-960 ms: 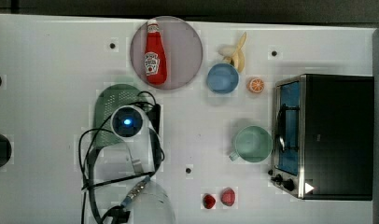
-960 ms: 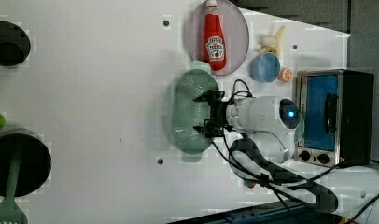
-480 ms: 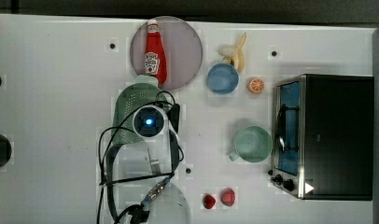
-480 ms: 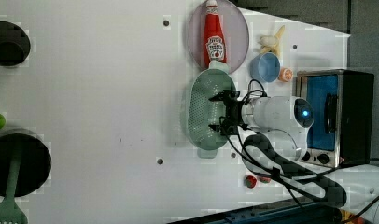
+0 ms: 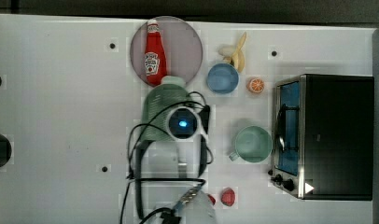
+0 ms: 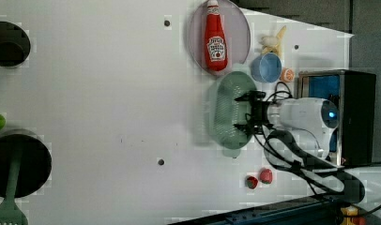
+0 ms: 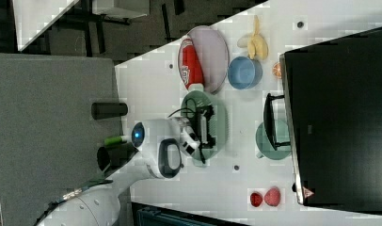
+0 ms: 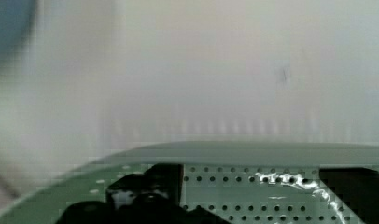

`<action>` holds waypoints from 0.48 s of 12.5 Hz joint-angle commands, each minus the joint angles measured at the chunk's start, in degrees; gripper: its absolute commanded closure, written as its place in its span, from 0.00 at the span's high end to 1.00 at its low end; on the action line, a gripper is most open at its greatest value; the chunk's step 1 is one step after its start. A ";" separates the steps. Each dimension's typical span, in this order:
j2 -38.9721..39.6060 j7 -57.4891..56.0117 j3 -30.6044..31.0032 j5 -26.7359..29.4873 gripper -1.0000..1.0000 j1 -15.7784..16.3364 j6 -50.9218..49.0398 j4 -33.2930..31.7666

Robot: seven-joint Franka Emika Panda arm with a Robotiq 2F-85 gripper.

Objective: Drag strainer left to right.

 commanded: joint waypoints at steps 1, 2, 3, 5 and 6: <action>-0.92 -8.85 -2.75 0.24 1.00 0.11 -1.01 -1.26; -0.91 -10.85 -4.13 0.23 1.00 0.08 -0.98 -1.33; -0.91 -12.23 -5.54 0.23 1.00 0.05 -0.97 -1.34; -0.92 -14.75 -8.07 0.23 1.00 0.01 -0.91 -1.28; -0.92 -15.53 -9.22 0.23 1.00 -0.02 -0.79 -1.24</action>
